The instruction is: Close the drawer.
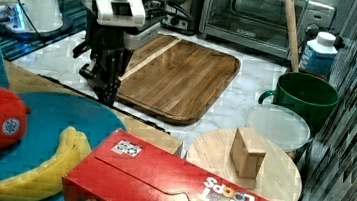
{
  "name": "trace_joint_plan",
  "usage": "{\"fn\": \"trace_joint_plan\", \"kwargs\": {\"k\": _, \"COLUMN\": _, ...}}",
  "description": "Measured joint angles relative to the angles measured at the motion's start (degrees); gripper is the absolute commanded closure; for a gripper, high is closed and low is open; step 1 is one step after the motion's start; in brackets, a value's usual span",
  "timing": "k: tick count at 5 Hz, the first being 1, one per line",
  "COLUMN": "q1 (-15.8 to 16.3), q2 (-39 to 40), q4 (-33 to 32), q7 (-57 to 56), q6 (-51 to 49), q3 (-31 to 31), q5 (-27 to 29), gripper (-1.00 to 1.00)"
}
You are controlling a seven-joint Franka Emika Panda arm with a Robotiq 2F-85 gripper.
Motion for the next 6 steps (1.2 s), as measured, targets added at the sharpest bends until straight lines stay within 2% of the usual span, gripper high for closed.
{"fn": "trace_joint_plan", "kwargs": {"k": 6, "q1": -1.2, "q2": 0.4, "q4": 0.8, "q7": -0.6, "q6": -1.0, "q3": 1.2, "q5": -0.1, "gripper": 1.00}}
